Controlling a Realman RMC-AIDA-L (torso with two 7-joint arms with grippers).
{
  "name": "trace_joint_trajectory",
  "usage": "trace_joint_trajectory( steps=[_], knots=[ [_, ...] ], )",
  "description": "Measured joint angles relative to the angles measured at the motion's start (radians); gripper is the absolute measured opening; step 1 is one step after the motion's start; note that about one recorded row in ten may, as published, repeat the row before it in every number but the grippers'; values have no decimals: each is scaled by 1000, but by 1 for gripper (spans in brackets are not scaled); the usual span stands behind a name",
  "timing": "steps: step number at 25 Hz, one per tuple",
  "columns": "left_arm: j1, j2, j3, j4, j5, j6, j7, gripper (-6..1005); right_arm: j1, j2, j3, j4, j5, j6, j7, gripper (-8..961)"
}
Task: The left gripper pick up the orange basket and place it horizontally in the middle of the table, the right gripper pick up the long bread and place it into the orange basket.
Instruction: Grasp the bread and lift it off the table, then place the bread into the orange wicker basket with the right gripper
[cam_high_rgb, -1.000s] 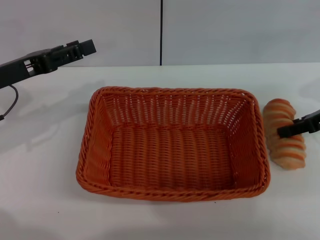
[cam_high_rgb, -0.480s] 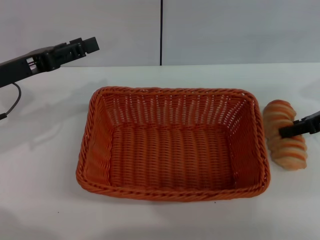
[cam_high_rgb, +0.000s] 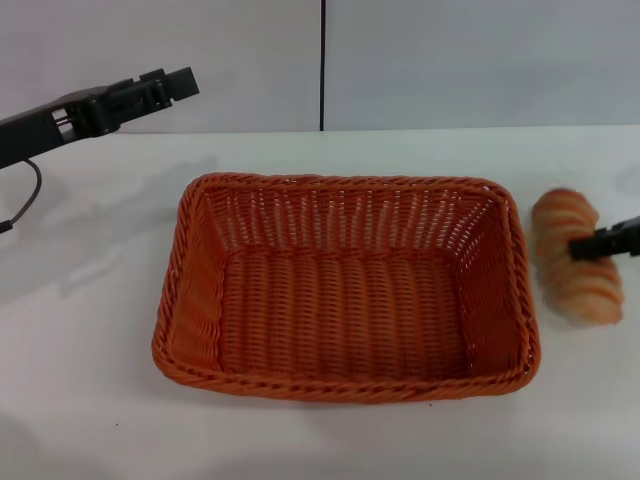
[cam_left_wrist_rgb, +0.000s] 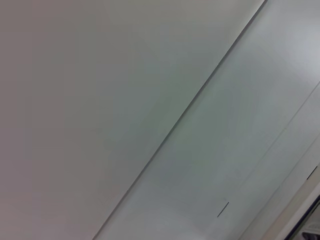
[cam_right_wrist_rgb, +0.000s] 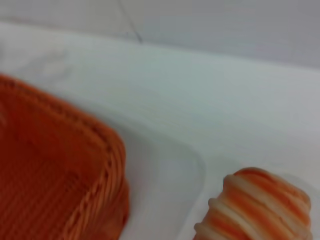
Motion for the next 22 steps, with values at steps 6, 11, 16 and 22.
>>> trace_joint_trajectory(
  steps=[6,11,16,22],
  knots=[
    [-4,12,-4,1,-15,5,-10,813,-71,1,170,-141,56,-13,16,333],
    [-6,17,-5,0,-31,2,-13,813,-131,1,321,-273,236,-56,22,313],
    [-7,18,-6,-1,-59,-31,9,813,-204,32,319,-326,660,-134,-62,277],
    [-19,12,-6,-1,-70,-79,18,813,-169,115,189,-290,918,-301,-252,222]
  ],
)
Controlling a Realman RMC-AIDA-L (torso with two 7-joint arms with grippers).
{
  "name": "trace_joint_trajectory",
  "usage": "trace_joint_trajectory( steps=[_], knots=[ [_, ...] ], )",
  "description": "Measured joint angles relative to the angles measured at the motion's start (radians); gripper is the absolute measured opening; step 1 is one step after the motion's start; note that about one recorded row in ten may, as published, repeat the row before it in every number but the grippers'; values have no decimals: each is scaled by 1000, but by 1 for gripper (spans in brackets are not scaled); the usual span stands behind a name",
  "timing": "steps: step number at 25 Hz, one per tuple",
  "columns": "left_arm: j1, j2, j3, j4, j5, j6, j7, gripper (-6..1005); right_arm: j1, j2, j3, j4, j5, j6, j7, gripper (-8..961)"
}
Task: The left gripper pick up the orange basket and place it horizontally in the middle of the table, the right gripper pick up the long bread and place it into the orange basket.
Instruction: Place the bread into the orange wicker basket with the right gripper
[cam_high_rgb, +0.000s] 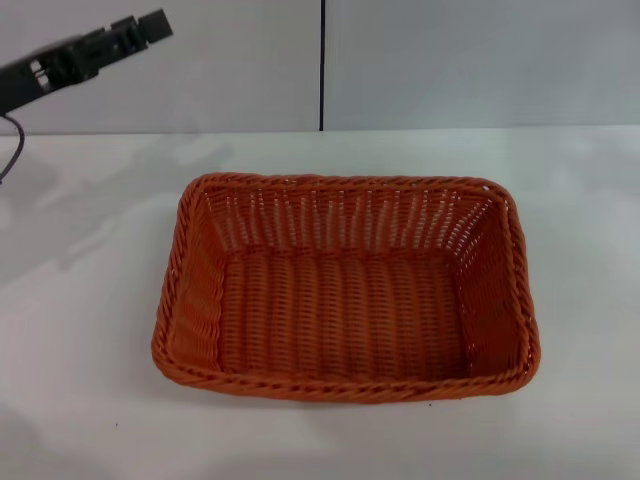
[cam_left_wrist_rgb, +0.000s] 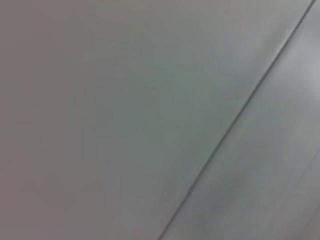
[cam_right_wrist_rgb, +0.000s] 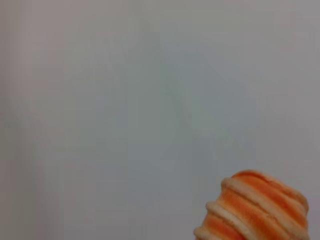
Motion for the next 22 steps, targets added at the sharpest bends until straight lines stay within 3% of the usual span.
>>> trace_joint_trajectory(
  steps=[8,14,22],
  knots=[
    [-26,-4,0,-1,-21,-49,14,813,93,6,-240,116,-88,28,-45,202],
    [-39,-6,0,-1,-36,-95,15,813,157,4,-272,225,-267,44,-50,198],
    [-60,-8,1,-1,-49,-153,15,813,213,6,-273,251,-402,110,-24,197]
  ],
)
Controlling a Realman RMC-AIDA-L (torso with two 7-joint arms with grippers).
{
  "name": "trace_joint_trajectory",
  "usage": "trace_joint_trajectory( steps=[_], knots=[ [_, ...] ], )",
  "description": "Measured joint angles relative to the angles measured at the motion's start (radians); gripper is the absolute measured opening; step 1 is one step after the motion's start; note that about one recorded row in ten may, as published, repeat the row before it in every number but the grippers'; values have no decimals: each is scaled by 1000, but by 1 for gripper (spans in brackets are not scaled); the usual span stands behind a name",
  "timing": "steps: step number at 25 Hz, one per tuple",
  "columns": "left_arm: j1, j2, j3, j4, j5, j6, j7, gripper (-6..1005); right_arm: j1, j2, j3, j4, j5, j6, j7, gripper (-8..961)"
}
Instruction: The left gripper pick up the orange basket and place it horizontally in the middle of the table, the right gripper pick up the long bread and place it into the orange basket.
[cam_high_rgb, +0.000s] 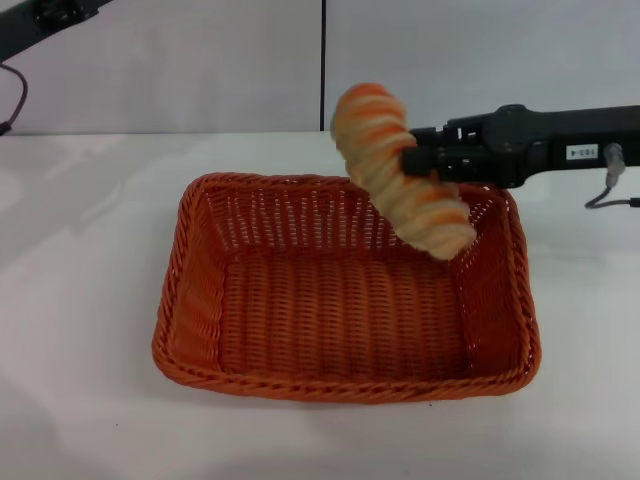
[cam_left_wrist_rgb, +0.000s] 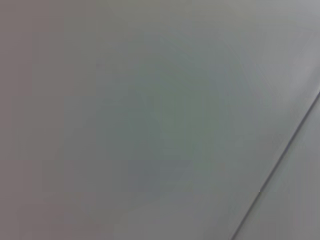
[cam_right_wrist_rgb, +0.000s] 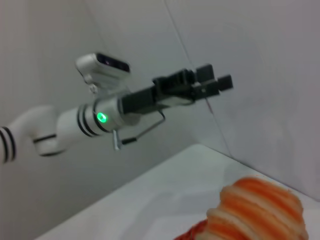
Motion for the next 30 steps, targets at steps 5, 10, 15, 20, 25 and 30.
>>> trace_joint_trajectory(
  steps=[5,10,15,20,25,30],
  knots=[
    [-27,8,1,0,-1,-22,0,813,10,-7,9,0,1,13,10,411],
    [-38,11,0,0,-7,-47,0,813,10,-16,24,-3,5,10,13,599],
    [-46,6,-1,0,-16,-60,18,813,-3,-18,61,-15,7,14,13,638],
    [-33,-3,-1,0,-79,-64,61,813,-15,-17,204,-18,7,14,-3,638],
    [-1,-18,0,-48,-214,-71,202,813,-78,-13,364,-12,95,26,-102,638],
    [27,-18,0,-266,-514,-60,534,813,-210,-8,463,54,318,87,-291,638]
  ],
)
